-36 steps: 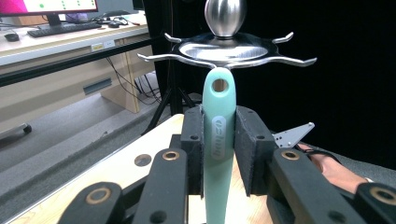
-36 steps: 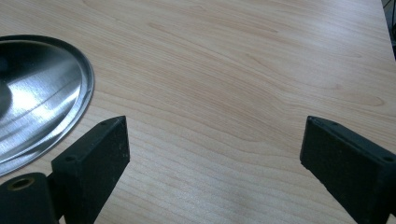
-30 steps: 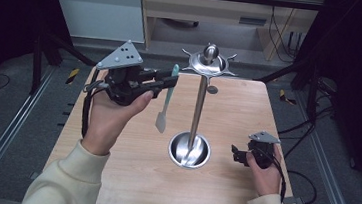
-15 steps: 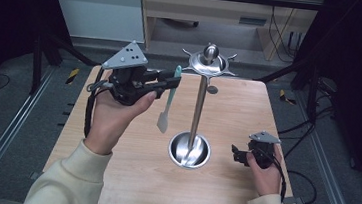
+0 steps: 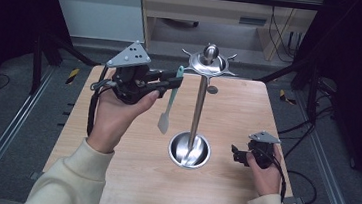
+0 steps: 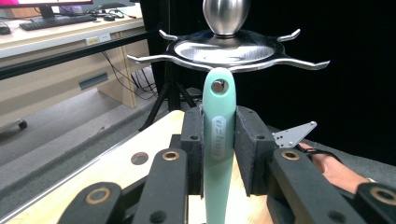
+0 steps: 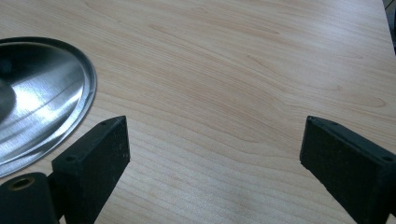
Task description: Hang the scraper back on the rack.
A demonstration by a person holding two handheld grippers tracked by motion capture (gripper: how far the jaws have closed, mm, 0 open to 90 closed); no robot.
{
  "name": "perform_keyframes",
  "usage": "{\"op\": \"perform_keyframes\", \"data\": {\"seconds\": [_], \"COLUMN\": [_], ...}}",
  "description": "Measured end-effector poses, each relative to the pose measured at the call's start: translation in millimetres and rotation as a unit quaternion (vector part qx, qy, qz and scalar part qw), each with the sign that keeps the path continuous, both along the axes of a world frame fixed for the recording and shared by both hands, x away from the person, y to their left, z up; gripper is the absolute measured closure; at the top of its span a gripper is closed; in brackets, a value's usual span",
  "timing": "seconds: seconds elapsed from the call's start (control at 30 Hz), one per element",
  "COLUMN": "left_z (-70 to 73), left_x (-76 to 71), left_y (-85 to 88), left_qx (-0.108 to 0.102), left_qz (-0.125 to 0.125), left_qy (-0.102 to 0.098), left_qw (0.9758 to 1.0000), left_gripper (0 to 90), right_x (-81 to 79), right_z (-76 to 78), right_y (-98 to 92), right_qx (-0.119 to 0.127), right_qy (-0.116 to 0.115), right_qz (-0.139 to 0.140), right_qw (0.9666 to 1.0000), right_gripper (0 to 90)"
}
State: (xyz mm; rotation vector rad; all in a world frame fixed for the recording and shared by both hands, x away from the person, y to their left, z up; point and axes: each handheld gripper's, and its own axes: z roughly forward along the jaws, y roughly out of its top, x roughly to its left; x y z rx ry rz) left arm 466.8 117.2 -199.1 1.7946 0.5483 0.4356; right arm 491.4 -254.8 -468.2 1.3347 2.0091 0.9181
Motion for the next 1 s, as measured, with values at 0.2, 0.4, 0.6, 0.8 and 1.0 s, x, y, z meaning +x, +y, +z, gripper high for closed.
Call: {"op": "perform_keyframes", "data": {"seconds": [0.2,0.4,0.6,0.8,1.0], "left_z": [-0.7,-0.6,-2.1,-4.0,-4.6], "left_x": [2.1,3.9,5.6,6.6,6.4], "left_y": [-4.9,-8.0,-10.4,-10.7,-11.5], "left_qx": [0.002,0.002,0.000,-0.007,-0.007], "left_qz": [-0.001,0.001,0.000,-0.003,-0.001], "left_qy": [-0.001,-0.003,-0.002,0.000,-0.004], "left_qw": [1.0000,1.0000,1.0000,1.0000,1.0000], "left_gripper": [74.1,74.0,74.0,73.9,73.8], "right_x": [0.1,0.1,0.4,0.1,0.5], "right_z": [-0.1,-0.1,-0.4,-0.5,-0.9], "right_y": [-0.2,-0.1,-0.3,0.7,1.9], "right_qx": [-0.002,-0.002,-0.004,-0.002,-0.003], "right_qy": [0.000,-0.001,-0.002,0.002,0.002], "right_qz": [0.002,0.002,0.004,0.002,0.003], "right_qw": [1.0000,1.0000,1.0000,1.0000,1.0000], "right_gripper": [8.9,9.0,9.0,9.0,9.0]}}
